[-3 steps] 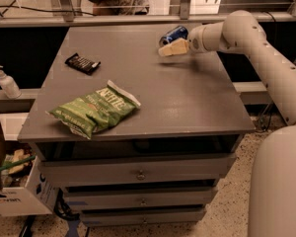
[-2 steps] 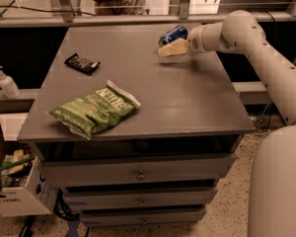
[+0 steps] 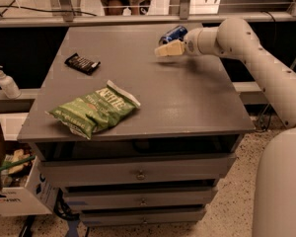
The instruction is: Move pepsi can near green jalapeno chip bag
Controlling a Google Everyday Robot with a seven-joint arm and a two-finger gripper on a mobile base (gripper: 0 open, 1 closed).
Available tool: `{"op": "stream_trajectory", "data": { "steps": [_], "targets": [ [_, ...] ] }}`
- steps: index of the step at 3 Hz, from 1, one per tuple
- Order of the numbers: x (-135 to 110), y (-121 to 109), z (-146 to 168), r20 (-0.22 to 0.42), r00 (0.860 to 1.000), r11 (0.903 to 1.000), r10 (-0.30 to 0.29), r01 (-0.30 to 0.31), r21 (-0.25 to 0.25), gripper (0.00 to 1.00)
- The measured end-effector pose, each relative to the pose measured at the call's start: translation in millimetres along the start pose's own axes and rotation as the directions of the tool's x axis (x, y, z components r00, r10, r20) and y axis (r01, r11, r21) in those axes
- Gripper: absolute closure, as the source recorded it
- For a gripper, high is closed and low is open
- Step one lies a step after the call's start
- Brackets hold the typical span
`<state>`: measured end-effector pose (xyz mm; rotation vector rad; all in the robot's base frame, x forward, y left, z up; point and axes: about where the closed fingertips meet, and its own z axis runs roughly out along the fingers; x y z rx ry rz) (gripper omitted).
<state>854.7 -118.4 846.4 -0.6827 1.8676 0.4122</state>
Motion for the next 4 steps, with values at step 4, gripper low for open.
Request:
{"op": "stream_trajectory", "data": {
  "steps": [4],
  "targets": [
    [2, -1, 16, 0.050, 0.998, 0.9869, -0.049, 0.040, 0.156, 0.00]
  ]
}}
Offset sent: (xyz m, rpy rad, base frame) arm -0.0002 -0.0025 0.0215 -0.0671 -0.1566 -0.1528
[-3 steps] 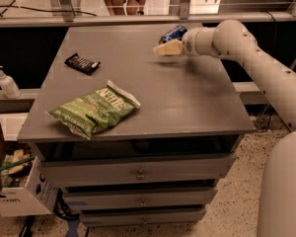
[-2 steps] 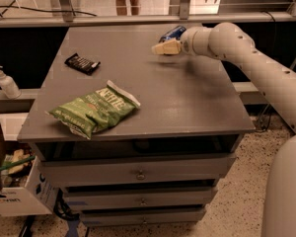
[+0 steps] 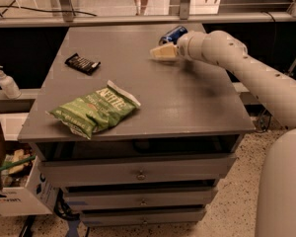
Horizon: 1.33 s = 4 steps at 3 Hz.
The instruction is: Move pepsi can near green jalapeno chip bag
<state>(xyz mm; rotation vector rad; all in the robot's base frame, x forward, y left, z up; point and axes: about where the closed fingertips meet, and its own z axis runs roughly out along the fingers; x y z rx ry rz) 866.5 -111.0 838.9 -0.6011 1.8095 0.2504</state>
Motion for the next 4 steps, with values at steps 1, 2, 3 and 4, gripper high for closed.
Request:
{"op": "stream_trajectory", "data": {
  "steps": [1, 2, 3, 4],
  "targets": [
    [9, -4, 15, -0.001, 1.000, 0.9999, 0.012, -0.012, -0.001, 0.00],
    [13, -10, 27, 0.005, 1.000, 0.9999, 0.015, -0.015, 0.005, 0.00],
    [14, -16, 33, 0.011, 1.000, 0.9997, 0.020, -0.021, 0.015, 0.00],
    [14, -16, 33, 0.011, 1.000, 0.9997, 0.021, -0.021, 0.015, 0.17]
  ]
}}
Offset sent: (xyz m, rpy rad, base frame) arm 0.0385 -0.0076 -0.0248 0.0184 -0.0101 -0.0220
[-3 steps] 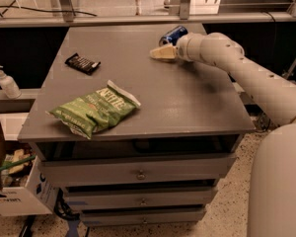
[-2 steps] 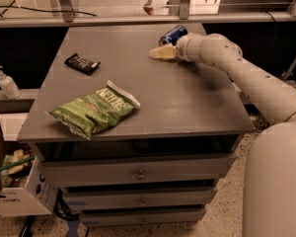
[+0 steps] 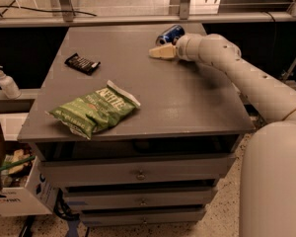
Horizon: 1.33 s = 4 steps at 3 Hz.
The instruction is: Move pepsi can near green jalapeno chip bag
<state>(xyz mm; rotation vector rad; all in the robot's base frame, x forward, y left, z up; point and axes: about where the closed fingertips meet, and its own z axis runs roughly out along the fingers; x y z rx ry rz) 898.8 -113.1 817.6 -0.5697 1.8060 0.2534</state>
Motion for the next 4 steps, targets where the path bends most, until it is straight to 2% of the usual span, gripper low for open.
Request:
{"op": "stream_trajectory", "data": {
  "steps": [3, 4],
  "targets": [
    [-1.6, -0.4, -0.5, 0.000, 1.000, 1.0000, 0.000, 0.000, 0.000, 0.87],
    [-2.7, -0.6, -0.9, 0.000, 1.000, 1.0000, 0.000, 0.000, 0.001, 1.00]
  ]
}}
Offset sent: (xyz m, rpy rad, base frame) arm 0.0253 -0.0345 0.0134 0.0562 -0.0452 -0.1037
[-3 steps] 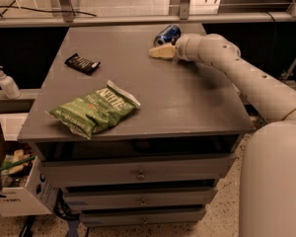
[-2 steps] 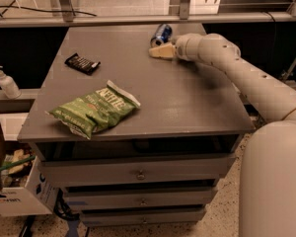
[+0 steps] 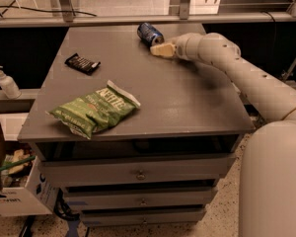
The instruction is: Move pepsi can near green jalapeno chip bag
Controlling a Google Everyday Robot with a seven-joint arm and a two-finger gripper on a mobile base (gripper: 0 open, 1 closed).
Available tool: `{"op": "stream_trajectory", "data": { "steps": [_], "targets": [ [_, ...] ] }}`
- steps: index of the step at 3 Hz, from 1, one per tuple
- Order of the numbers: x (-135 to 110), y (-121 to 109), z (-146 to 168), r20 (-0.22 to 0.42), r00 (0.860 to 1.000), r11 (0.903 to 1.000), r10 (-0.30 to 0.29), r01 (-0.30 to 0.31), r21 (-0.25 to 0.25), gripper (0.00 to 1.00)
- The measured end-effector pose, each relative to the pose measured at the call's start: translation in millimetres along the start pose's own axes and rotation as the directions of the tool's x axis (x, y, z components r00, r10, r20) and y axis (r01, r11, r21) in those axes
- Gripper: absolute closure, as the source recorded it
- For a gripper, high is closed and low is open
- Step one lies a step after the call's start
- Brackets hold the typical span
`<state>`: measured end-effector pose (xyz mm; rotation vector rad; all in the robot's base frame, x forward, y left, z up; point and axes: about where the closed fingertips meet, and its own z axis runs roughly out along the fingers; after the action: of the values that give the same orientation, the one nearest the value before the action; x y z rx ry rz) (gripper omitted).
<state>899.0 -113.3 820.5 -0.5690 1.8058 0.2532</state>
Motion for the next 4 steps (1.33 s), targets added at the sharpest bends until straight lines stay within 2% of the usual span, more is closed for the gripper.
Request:
{"op": "stream_trajectory", "data": {
  "steps": [1, 2, 4],
  "targets": [
    [-2.1, -0.2, -0.7, 0.000, 1.000, 1.0000, 0.000, 0.000, 0.000, 1.00],
    [-2.2, -0.3, -0.8, 0.000, 1.000, 1.0000, 0.000, 0.000, 0.000, 0.83],
    [-2.3, -0.5, -0.9, 0.001, 1.000, 1.0000, 0.001, -0.001, 0.000, 0.36]
  ]
}}
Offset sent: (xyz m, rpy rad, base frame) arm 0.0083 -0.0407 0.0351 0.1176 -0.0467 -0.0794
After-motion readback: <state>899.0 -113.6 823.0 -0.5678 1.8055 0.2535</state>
